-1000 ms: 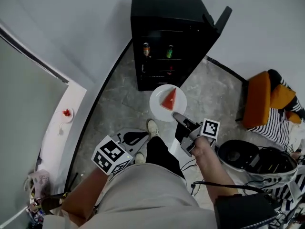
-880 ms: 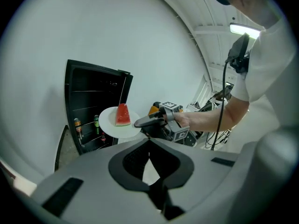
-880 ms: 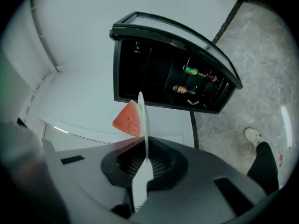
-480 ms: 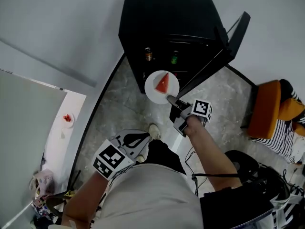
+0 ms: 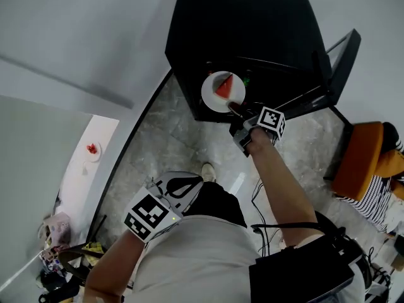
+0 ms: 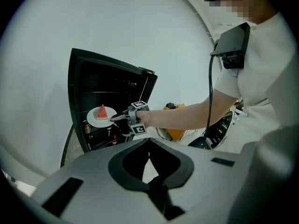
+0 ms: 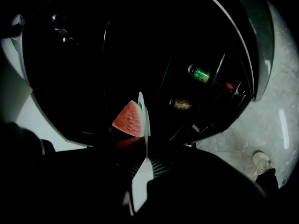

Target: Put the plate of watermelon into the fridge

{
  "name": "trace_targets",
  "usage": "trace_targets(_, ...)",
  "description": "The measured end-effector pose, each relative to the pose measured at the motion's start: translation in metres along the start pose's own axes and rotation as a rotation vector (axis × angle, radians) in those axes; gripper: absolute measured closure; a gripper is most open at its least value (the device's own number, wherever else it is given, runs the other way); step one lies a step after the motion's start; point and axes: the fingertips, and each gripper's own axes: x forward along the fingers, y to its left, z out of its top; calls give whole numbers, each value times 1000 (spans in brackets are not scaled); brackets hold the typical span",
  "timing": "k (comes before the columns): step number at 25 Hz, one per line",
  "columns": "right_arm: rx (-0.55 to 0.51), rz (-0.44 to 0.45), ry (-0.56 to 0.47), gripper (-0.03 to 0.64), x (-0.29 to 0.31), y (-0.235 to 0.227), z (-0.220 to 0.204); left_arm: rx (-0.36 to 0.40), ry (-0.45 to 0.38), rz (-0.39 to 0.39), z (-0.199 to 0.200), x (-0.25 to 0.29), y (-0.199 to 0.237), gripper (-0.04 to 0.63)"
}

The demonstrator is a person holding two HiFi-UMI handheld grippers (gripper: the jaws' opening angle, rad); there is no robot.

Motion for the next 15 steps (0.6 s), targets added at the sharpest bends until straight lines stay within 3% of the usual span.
trace_targets(15,18,-62,-80,595,73,-28,74,-29,16,49,-3,4,32,583)
